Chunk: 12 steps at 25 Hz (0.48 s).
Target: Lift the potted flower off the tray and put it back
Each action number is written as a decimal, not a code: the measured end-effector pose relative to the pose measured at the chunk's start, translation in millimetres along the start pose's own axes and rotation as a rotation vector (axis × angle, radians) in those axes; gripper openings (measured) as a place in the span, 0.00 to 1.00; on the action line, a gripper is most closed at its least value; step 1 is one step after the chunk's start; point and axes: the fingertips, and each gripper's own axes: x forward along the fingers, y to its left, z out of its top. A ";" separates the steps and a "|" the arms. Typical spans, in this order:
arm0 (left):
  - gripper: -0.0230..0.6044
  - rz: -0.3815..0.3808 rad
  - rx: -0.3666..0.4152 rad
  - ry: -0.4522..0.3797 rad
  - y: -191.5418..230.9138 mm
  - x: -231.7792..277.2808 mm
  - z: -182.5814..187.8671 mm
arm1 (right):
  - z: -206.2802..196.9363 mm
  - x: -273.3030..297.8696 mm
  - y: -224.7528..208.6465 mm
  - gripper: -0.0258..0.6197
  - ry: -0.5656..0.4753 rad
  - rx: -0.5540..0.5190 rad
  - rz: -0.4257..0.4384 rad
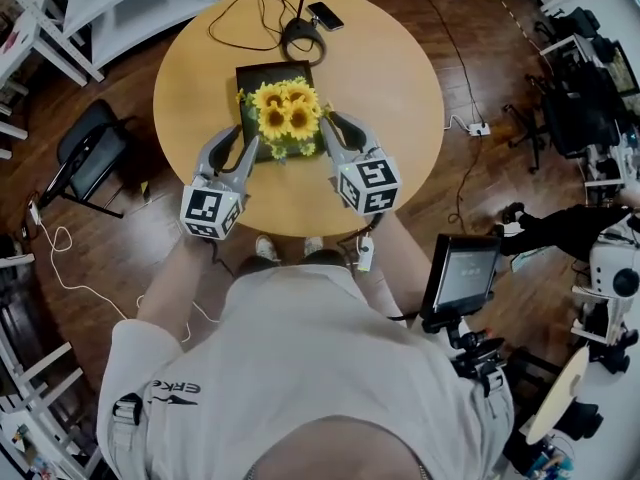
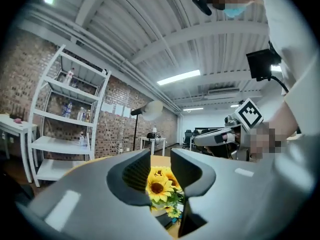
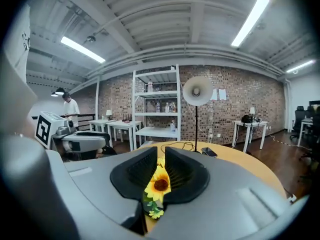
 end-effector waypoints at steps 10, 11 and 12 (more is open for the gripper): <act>0.04 0.183 0.048 -0.029 -51.0 -52.8 17.9 | 21.5 -77.6 26.9 0.06 -0.136 -0.002 0.105; 0.04 0.198 0.053 -0.029 -59.5 -57.8 19.2 | 22.9 -88.3 28.0 0.06 -0.149 -0.007 0.122; 0.04 0.212 0.055 -0.029 -67.9 -62.3 20.4 | 24.2 -98.5 28.3 0.06 -0.162 -0.014 0.138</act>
